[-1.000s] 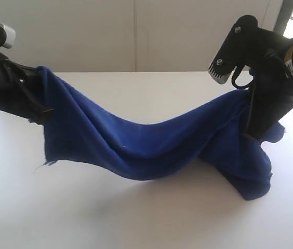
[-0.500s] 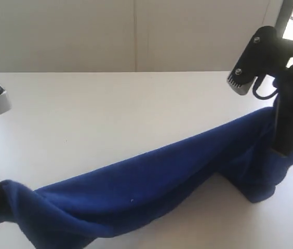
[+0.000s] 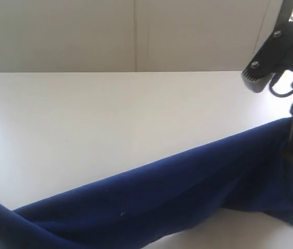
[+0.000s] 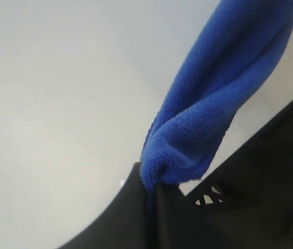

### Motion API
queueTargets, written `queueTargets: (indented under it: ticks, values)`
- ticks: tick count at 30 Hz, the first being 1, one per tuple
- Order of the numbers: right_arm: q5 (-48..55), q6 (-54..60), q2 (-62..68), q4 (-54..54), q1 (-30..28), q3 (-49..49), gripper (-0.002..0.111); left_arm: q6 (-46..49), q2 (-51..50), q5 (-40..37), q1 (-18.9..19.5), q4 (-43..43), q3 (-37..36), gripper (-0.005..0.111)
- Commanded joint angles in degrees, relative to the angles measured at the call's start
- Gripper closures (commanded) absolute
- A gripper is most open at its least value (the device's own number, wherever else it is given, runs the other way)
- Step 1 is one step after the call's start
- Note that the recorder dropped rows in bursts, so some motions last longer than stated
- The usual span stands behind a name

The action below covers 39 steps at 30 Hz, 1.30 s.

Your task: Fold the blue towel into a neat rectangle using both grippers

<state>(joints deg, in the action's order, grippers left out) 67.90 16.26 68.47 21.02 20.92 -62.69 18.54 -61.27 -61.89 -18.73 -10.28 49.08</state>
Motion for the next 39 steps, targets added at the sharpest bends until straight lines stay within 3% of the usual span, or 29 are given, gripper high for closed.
queueTargets:
  ticks: [1, 4, 10, 19, 21, 30, 32, 35, 39]
  values:
    - [-6.54, -0.39, 7.72, 0.85, -0.27, -0.27, 0.108, -0.81, -3.96, 10.06, 0.19, 0.24, -3.53, 0.107]
    - [-13.85, -3.38, 13.23, 3.93, -0.38, -0.27, 0.108, -0.93, -7.33, 19.25, 0.19, 0.24, -4.38, 0.107]
    - [-26.37, -11.27, 22.32, 13.43, -0.38, -0.27, 0.108, -2.26, -15.58, 30.20, 0.23, 1.03, -4.38, 0.107]
    - [-32.80, -23.78, 34.00, 26.95, -0.45, -0.95, 0.108, -2.26, -27.66, 45.65, 0.62, 6.54, -4.38, 0.106]
    - [-33.41, -26.27, 35.86, 29.05, -0.45, -1.53, 0.108, -2.26, -29.08, 47.33, 1.20, 6.77, -4.38, 0.101]
    - [-35.18, -30.40, 38.02, 33.03, -0.45, -3.64, 0.108, -3.00, -30.05, 46.97, 6.36, 6.93, -4.27, 0.043]
    - [-36.23, -30.40, 38.02, 33.03, -0.45, -3.89, 0.108, -5.19, -30.05, 45.49, 6.65, 6.93, -3.80, 0.038]
    - [-37.25, -30.61, 38.02, 33.03, -0.45, -4.01, 0.108, -6.68, -29.36, 35.87, 6.65, 6.93, 1.19, 0.038]
    - [-37.25, -30.61, 38.02, 33.03, -0.45, -4.01, 0.108, -4.59, -24.91, 29.81, 6.65, 6.93, 6.99, 0.038]
